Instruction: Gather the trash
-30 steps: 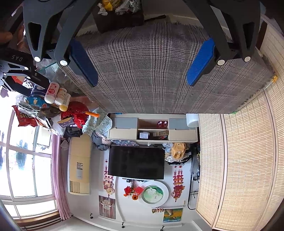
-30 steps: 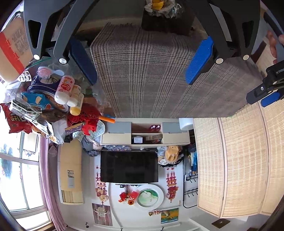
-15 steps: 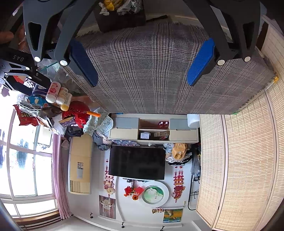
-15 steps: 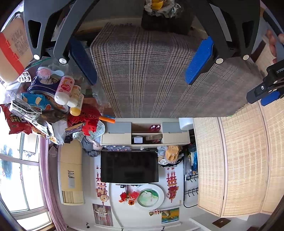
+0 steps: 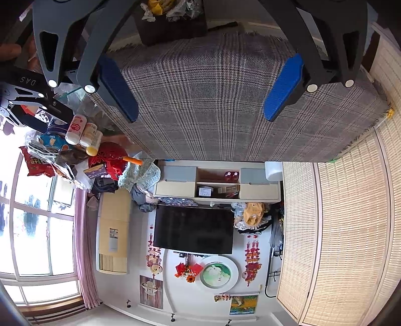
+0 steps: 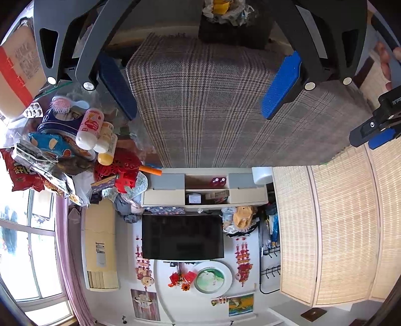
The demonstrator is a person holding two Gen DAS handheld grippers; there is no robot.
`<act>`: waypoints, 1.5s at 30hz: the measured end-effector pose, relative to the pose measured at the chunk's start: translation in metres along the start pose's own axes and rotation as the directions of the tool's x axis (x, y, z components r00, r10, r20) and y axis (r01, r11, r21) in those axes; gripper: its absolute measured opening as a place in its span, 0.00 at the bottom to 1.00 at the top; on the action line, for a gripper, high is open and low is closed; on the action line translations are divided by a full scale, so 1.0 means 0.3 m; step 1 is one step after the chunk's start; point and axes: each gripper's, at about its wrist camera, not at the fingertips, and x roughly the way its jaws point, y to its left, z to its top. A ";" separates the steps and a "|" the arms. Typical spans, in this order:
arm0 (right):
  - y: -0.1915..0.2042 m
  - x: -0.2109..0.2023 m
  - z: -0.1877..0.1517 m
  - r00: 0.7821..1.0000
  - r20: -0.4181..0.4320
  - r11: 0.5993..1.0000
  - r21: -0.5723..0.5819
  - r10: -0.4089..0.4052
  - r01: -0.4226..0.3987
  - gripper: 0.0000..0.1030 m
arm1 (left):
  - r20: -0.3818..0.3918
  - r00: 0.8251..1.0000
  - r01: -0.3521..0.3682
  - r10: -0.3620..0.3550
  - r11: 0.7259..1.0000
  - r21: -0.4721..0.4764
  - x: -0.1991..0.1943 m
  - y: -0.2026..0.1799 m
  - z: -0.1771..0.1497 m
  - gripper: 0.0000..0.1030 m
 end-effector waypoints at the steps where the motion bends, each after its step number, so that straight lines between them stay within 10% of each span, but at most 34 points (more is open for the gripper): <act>1: 0.001 0.000 0.000 1.000 -0.001 1.000 0.001 0.002 -0.002 0.97 | 0.000 1.000 0.000 0.000 1.000 0.001 0.000 0.001 0.000 0.92; 45: -0.005 0.005 0.001 1.000 -0.015 1.000 0.004 0.003 -0.002 0.97 | -0.033 0.999 -0.006 0.006 1.000 -0.009 -0.005 -0.010 0.004 0.92</act>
